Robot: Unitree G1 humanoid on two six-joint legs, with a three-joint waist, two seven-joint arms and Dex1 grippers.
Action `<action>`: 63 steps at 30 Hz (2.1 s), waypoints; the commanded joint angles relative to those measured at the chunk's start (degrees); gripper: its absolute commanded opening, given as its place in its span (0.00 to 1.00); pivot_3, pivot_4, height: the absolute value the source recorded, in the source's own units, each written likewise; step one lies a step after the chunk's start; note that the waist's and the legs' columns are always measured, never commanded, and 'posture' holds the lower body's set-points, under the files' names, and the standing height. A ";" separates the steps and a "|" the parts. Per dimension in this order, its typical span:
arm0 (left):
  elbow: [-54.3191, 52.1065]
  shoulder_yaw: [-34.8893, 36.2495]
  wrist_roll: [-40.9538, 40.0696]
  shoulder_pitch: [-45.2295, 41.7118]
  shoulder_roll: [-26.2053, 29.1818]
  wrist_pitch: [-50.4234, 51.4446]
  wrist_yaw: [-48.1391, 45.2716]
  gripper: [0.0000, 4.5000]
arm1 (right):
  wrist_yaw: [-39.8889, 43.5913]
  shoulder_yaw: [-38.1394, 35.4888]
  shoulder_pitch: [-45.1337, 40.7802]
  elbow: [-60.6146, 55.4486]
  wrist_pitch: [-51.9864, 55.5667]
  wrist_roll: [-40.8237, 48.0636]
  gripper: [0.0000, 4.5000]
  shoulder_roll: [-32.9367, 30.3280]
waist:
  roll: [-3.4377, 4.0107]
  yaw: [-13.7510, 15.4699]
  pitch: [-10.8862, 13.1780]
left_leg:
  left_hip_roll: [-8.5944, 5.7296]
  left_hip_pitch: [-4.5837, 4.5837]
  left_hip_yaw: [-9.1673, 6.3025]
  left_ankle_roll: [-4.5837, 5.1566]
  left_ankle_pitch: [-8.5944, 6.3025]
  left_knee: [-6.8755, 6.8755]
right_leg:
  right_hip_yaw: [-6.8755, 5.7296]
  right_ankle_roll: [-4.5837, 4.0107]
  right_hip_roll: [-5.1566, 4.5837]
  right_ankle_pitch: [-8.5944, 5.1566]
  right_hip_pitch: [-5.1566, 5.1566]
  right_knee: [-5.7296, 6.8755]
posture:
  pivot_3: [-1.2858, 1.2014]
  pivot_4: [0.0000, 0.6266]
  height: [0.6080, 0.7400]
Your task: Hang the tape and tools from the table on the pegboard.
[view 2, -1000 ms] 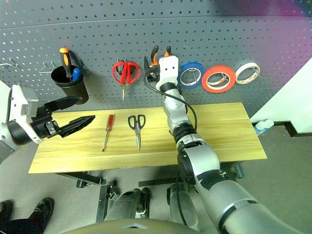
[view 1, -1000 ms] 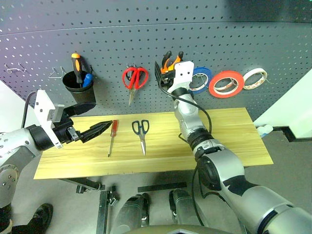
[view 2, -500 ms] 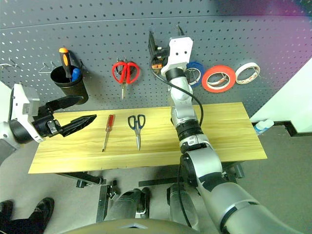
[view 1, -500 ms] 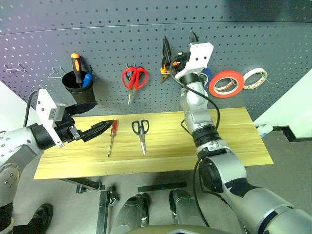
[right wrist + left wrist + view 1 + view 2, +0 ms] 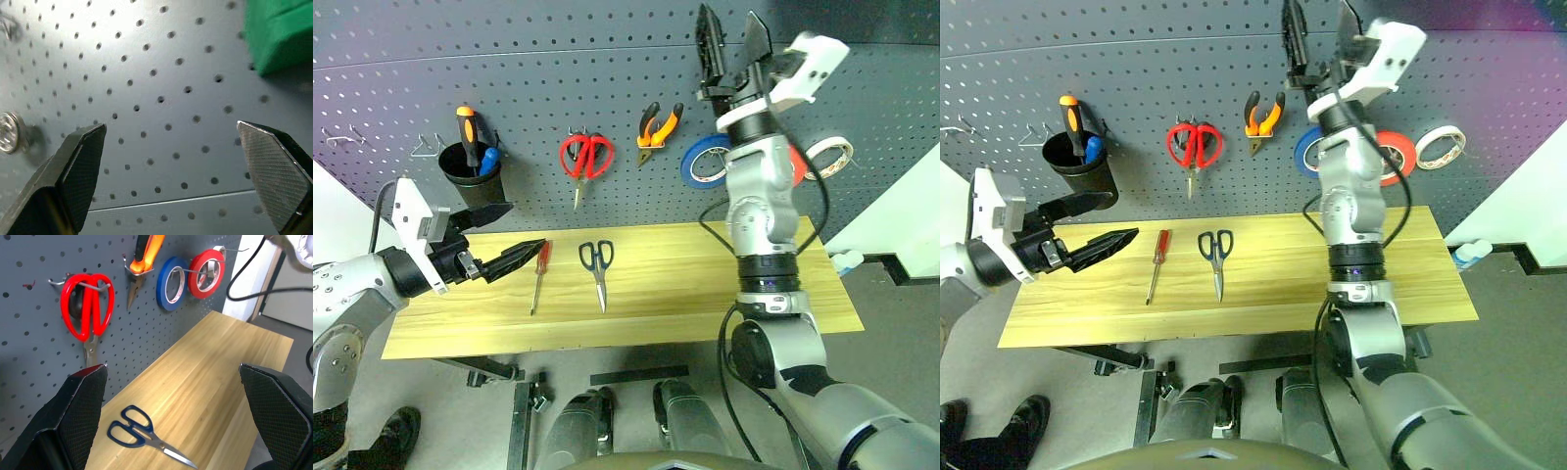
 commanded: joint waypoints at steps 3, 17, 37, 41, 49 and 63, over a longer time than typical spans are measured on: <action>0.48 0.55 0.81 0.21 -0.49 -2.08 -0.51 1.00 | 3.90 -3.22 4.08 -11.20 17.96 16.42 0.99 -3.79 | 0.00 -0.16 0.03 | 0.03 -0.01 0.01 0.03 -0.01 -0.03 | 0.00 -0.03 -0.01 -0.02 0.00 -0.03 | 0.46 0.31 1.00; -0.39 7.48 1.56 11.87 -0.66 -3.67 -2.38 1.00 | 16.43 12.52 25.76 -25.02 40.49 21.40 0.99 -12.17 | 0.00 -0.14 0.44 | 0.31 -0.08 0.20 0.18 -0.10 -0.36 | -0.09 -0.33 -0.04 -0.24 0.02 -0.66 | 0.46 0.33 1.00; -5.47 11.26 0.55 17.83 -1.75 -3.12 0.61 1.00 | 4.14 29.14 18.83 -0.23 27.34 -14.70 0.99 6.07 | -0.11 1.79 0.58 | 0.31 -0.14 0.30 0.08 -0.29 -0.51 | -0.21 -0.35 -0.10 -0.19 -0.05 -1.00 | 0.50 0.35 1.00; -5.55 9.65 0.93 17.10 -2.62 -3.19 2.10 1.00 | 14.89 26.64 21.11 -4.97 26.68 -9.86 0.99 2.14 | -0.11 1.87 0.60 | 0.31 -0.14 0.29 0.07 -0.32 -0.53 | -0.24 -0.19 -0.10 -0.10 -0.03 -0.99 | 0.49 0.35 1.00; 0.33 -0.65 9.51 11.39 -6.20 -3.83 9.10 1.00 | 36.53 15.90 23.32 -13.12 30.36 2.50 0.99 -14.54 | -0.08 2.22 0.92 | 0.31 -0.14 0.29 0.12 -0.35 -0.45 | -0.25 -0.33 -0.15 -0.19 0.07 -1.03 | 0.47 0.37 1.00; 7.61 -21.97 20.95 -7.64 -23.17 17.21 32.42 1.00 | 44.93 18.99 23.31 -15.11 22.50 -9.48 0.99 -30.84 | -0.78 1.58 2.32 | 0.35 -0.30 0.33 0.32 -0.41 -0.34 | -0.38 0.03 -0.21 -0.01 -0.05 -1.03 | 0.44 0.42 1.00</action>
